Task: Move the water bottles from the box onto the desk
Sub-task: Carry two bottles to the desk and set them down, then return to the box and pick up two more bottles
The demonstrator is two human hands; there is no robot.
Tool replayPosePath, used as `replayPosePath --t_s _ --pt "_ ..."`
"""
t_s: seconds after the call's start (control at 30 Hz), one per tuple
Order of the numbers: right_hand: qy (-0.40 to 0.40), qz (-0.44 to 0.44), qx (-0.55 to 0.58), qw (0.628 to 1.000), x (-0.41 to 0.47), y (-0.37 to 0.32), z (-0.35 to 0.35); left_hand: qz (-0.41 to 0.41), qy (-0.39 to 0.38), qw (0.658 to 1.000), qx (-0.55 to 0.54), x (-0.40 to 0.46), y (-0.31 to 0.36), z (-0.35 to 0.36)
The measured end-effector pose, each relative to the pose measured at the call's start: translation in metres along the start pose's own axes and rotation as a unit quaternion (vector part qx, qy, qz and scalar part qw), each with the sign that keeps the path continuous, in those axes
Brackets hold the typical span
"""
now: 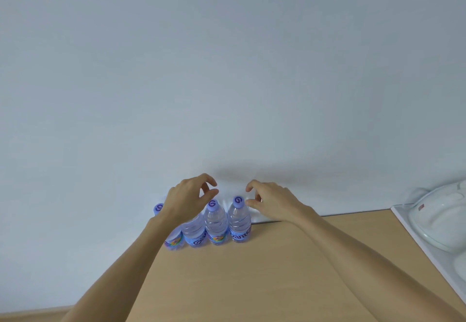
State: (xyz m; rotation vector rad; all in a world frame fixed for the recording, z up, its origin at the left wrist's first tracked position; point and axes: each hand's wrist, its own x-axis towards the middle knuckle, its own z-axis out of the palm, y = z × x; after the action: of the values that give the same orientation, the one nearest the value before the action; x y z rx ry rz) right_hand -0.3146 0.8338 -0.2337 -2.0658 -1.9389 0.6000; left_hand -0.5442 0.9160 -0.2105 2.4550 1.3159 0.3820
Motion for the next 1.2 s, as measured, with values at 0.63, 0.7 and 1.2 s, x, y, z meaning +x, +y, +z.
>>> replayPosePath --t_s 0.63,0.7,1.2 --pt "0.358 0.195 -0.035 0.912 -0.27 0.04 -0.134 0.318 0.014 0.886 -0.336 -0.01 0.258 -0.046" --pt "0.381 0.229 -0.046 0.895 -0.317 0.05 -0.144 0.357 -0.009 0.868 -0.345 -0.023 0.302 -0.036" --pt "0.479 0.422 -0.106 0.762 -0.706 0.127 -0.159 0.532 -0.147 0.724 -0.413 -0.225 0.639 0.059"
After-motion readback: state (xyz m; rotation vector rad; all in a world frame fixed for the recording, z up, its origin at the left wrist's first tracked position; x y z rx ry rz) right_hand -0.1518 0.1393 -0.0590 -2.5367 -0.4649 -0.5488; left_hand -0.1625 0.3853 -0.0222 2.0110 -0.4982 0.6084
